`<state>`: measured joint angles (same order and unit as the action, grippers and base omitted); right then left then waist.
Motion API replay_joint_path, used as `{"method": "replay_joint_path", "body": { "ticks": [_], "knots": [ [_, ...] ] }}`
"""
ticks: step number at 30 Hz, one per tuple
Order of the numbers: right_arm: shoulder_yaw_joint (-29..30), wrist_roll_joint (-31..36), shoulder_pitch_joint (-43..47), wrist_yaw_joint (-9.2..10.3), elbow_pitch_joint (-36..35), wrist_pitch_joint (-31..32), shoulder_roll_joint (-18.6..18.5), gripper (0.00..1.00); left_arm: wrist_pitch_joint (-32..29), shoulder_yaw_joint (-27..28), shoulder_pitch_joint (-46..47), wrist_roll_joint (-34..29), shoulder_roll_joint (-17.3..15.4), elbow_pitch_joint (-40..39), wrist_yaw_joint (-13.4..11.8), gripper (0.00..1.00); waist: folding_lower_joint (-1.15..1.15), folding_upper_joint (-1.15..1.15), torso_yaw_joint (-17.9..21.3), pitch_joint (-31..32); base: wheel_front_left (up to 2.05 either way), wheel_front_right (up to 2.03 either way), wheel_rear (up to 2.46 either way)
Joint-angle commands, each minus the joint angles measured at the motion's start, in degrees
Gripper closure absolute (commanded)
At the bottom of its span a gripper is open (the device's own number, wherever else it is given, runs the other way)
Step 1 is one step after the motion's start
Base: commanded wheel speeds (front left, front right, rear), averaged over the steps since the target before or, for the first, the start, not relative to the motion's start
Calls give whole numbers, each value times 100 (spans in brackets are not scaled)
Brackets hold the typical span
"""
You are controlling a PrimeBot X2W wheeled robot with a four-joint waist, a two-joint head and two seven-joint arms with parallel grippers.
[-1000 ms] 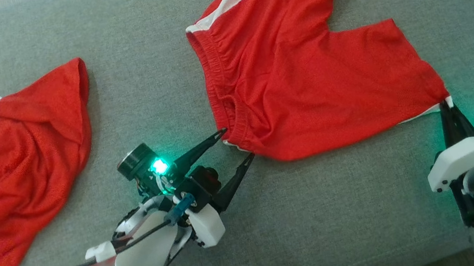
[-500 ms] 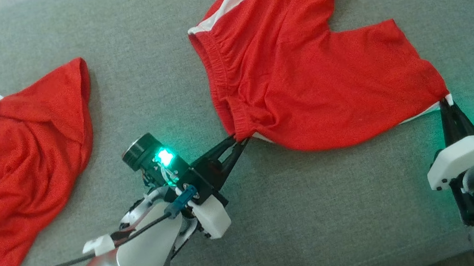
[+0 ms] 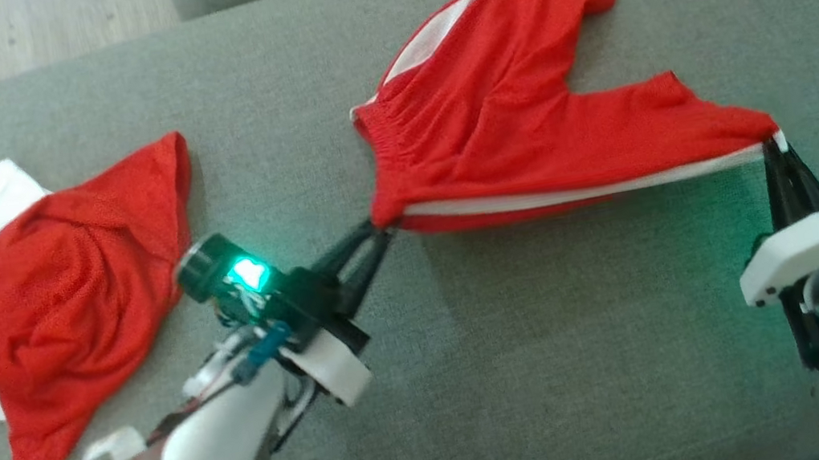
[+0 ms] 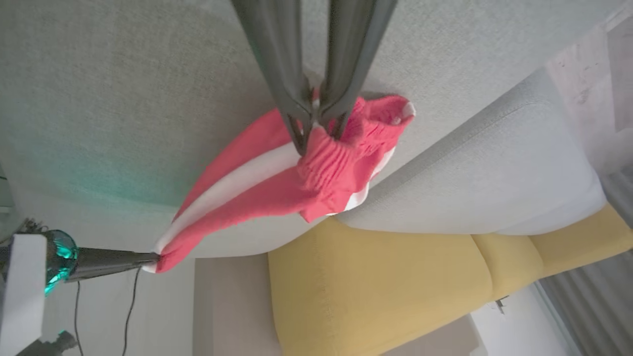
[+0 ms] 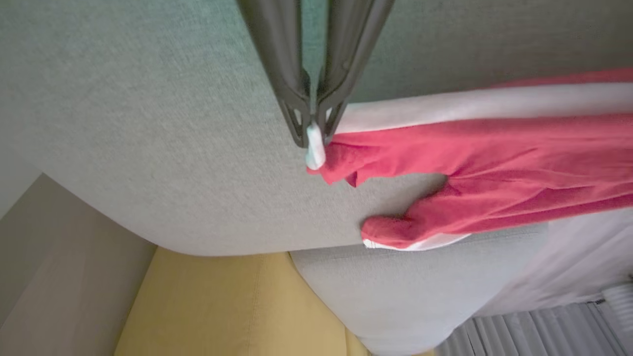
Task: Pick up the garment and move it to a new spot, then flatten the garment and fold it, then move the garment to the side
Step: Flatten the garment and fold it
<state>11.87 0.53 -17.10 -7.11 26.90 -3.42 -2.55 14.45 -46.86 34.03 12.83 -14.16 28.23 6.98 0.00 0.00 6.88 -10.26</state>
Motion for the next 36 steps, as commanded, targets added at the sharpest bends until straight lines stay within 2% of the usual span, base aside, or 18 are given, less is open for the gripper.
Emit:
{"method": "replay_joint_path", "body": {
  "ticks": [1,4,8,15,19,23,28,30,33,36],
  "knots": [
    [-204,-48,-279,-37,-273,39,-32,100,54,290,210,78,-170,-197,-58,100,0,0,-3,75,0,0,0],
    [-372,-165,-490,-37,-544,232,-43,100,21,335,471,161,-343,-201,-16,100,0,0,10,229,0,0,0],
    [-607,-504,-946,-37,-851,488,-233,100,-274,304,978,382,-583,-194,33,100,0,0,43,485,0,0,0],
    [-1086,-968,-1680,-37,-1038,730,-598,100,-823,-72,1836,1207,-1077,-424,48,100,0,0,112,900,0,0,0],
    [-1276,-1138,-1816,-37,-1255,709,-724,100,-1055,-187,2124,1643,-1353,-696,49,100,0,0,98,1020,0,0,0],
    [-1286,-1235,-1628,-37,-1619,779,-761,100,-1331,-107,1961,2161,-1502,-1133,50,100,0,0,55,1055,0,0,0],
    [-1255,-1249,-1333,-37,-2079,1047,-791,100,-1768,-108,1469,2687,-1747,-1862,26,100,0,0,34,894,0,0,0],
    [-1264,-1212,-1463,-37,-2158,1199,-821,100,-1972,15,1567,2791,-1895,-2077,-64,100,0,0,35,600,0,0,0],
    [-1352,-1235,-1735,-37,-2038,1266,-829,100,-2060,166,1756,2932,-1845,-2026,-124,100,0,0,60,344,0,0,0],
    [-1480,-1413,-2413,-37,-1528,1320,-785,100,-2189,380,2224,3147,-1651,-1750,-135,100,0,0,144,-74,0,0,0]
  ]
}}
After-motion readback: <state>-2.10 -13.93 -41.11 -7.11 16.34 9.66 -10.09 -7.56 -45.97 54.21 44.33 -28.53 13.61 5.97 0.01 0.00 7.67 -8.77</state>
